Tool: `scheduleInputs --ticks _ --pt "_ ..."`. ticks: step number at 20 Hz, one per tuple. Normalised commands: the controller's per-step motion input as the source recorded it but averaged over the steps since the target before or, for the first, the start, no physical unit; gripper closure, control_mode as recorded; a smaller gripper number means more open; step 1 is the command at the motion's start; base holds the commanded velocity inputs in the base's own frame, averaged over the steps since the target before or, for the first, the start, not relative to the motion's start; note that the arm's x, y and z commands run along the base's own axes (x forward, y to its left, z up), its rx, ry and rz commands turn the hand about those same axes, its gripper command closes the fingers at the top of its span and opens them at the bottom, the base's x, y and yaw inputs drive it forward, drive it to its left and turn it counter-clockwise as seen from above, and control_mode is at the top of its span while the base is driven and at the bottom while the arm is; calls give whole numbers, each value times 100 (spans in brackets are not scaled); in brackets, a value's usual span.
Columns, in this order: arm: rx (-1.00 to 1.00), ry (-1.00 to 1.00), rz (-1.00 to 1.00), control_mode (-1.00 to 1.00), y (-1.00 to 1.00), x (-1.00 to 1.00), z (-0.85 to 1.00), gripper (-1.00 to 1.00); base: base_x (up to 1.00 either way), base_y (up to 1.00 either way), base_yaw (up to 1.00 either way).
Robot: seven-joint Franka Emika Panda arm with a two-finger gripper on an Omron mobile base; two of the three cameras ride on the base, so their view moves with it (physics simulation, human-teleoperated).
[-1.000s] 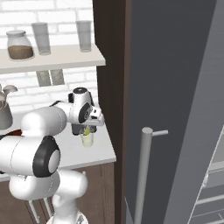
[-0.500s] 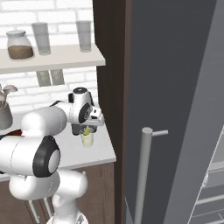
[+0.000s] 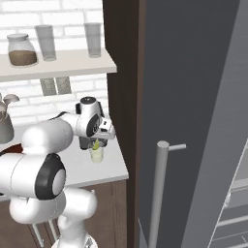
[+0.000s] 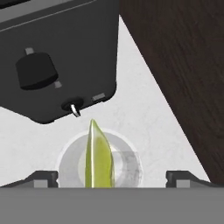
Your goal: Grab a lemon wedge from the fridge and one ice cube from the ice bowl, and put them in the glass of lemonade.
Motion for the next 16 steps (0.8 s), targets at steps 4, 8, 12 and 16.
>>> scheduleInputs --ticks 4,8,12,16 --pt "4 -7 0 -100 0 -8 12 -100 0 0 0" --pt "5 -9 0 -100 0 -16 18 -100 0 0 0" --pt "5 -12 0 -100 0 -26 21 -100 0 0 0" --pt "4 -13 0 -100 0 -30 20 -100 0 0 0"
